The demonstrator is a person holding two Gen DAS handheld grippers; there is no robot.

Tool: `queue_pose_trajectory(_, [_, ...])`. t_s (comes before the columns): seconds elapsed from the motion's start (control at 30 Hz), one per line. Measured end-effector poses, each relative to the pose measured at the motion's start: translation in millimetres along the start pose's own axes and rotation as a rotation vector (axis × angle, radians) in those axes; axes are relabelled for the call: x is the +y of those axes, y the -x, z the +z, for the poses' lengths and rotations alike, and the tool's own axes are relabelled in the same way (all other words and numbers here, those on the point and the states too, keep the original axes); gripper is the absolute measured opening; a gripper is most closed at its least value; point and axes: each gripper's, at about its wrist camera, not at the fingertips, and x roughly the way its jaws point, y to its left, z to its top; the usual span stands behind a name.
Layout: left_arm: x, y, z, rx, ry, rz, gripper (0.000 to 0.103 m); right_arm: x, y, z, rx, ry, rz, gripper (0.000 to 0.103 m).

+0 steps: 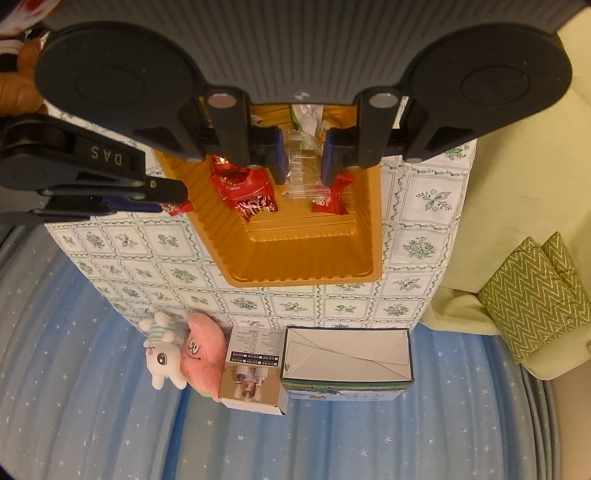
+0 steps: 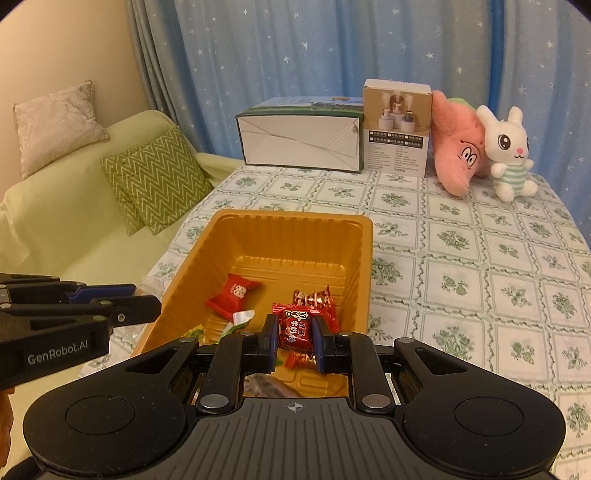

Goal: Organize snacks
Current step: 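Lower into the tray and open the right tool while the left tool opens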

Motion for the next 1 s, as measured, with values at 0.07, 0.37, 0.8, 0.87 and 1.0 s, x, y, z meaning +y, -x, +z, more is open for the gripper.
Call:
queue_pose_trajectory(0.07, [1,-6,2,0.006,-0.004,-0.003,0.018,-1,-5,3,0.004,-0.002,0.001,0.019])
queue_pose_trajectory(0.37, [1,-34,10,0.038,-0.016,-0.021,0.018,-4,-24,11,0.019,-0.003,0.008,0.019])
queue_pose_trajectory(0.8, [5,-53,17,0.054,-0.016,-0.038,0.018,-11,-40,15,0.041,-0.009,0.005,0.019])
queue_pose_trajectory(0.87, [6,-56,19,0.059,-0.016,-0.039,0.018,-12,-42,15,0.043,-0.011,0.005,0.019])
queue_pose_trajectory(1.0, [7,-61,20,0.062,-0.017,-0.042,0.022,-13,-43,16,0.043,-0.018,0.006,0.019])
